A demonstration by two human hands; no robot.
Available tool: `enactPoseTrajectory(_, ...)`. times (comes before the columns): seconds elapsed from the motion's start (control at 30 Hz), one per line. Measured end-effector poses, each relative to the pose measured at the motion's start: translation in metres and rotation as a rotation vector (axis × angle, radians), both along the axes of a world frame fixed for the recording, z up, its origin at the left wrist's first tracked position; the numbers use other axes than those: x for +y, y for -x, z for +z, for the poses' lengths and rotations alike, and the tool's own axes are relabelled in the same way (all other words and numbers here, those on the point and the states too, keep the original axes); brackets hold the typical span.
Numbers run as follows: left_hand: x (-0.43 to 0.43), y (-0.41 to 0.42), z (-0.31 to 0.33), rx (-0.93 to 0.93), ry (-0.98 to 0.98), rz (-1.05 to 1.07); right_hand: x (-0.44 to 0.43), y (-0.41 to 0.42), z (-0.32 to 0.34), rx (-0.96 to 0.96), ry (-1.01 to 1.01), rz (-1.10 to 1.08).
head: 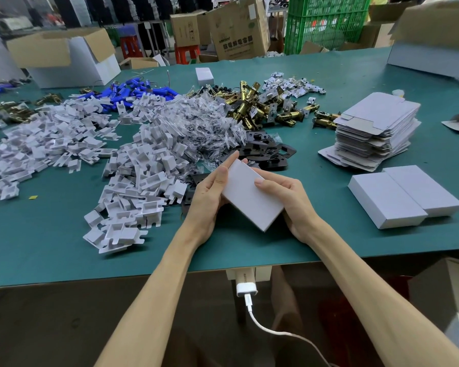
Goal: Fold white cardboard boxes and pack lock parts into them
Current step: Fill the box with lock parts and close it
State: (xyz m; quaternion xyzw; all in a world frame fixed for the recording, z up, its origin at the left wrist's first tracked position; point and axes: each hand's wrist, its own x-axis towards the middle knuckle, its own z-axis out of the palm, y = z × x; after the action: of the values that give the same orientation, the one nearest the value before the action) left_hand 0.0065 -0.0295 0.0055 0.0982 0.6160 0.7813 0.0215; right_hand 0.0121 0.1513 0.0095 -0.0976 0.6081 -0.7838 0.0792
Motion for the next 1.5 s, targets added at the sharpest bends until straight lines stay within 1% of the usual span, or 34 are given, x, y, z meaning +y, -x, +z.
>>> enactPoseTrajectory(0.07,-0.0010,0.0002,0.0003,0.005,0.016,-0.008,0.0001,0.0002,-0.0006,0.001,0.000,-0.005)
enactPoseTrajectory(0.3,-0.0013,0.0026,-0.0040,-0.006,0.092,0.066,0.0003,-0.0004,-0.0005,0.010,0.032,-0.002)
enactPoseTrajectory(0.5,-0.0012,0.0026,-0.0043,-0.006,0.102,0.072,-0.0001,-0.0011,0.0002,0.012,0.031,-0.011)
enactPoseTrajectory(0.77,-0.0005,0.0033,-0.0072,-0.003,0.103,0.139,-0.0008,-0.0005,-0.0009,0.017,-0.009,-0.012)
enactPoseTrajectory(0.93,-0.0004,0.0027,-0.0076,0.025,0.139,0.130,-0.0005,0.0003,-0.0016,-0.001,0.021,-0.016)
enactPoseTrajectory(1.2,-0.0002,0.0052,-0.0094,-0.015,0.077,0.148,0.0001,0.0006,-0.0029,0.017,0.016,0.000)
enactPoseTrajectory(1.37,-0.0021,0.0054,-0.0084,-0.086,-0.017,0.185,0.0001,0.0007,-0.0032,0.032,-0.012,0.041)
enactPoseTrajectory(1.5,-0.0027,0.0064,-0.0095,-0.096,-0.060,0.202,0.0007,0.0010,-0.0033,0.042,-0.032,0.073)
